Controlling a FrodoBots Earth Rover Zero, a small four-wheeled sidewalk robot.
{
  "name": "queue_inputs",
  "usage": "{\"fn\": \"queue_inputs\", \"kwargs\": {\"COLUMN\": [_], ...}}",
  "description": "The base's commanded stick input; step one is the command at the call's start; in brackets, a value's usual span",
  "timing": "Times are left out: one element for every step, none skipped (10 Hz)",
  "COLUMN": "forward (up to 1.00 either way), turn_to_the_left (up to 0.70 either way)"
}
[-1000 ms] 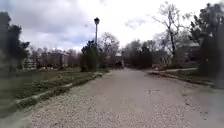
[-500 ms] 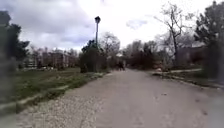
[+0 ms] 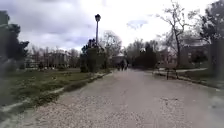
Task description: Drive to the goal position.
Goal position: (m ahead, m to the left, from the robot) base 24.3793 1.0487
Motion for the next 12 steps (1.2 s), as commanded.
{"fn": "queue_inputs", "kwargs": {"forward": [0.7,0.7,0.7,0.7,0.7,0.7,0.7,0.7,0.7,0.7,0.7,0.7], "turn_to_the_left": [-0.27,-0.27,-0.27,-0.2,0.0,0.0,0.0,0.0,0.0,0.0,0.0,0.0]}}
